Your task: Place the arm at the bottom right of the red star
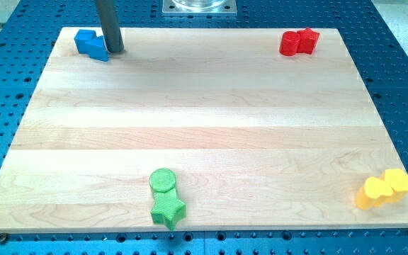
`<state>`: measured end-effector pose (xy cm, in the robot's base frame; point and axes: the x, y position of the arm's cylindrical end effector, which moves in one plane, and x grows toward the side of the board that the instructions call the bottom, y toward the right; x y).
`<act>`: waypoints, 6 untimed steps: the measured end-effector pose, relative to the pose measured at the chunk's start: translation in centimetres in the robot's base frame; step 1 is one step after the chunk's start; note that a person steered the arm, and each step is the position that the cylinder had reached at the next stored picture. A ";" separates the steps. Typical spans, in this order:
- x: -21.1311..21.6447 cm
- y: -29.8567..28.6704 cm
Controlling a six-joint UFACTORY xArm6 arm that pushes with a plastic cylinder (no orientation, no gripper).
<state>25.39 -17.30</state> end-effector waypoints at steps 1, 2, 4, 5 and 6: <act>0.0 0.0; 1.4 2.3; 6.4 22.4; 6.4 32.4; 5.1 40.6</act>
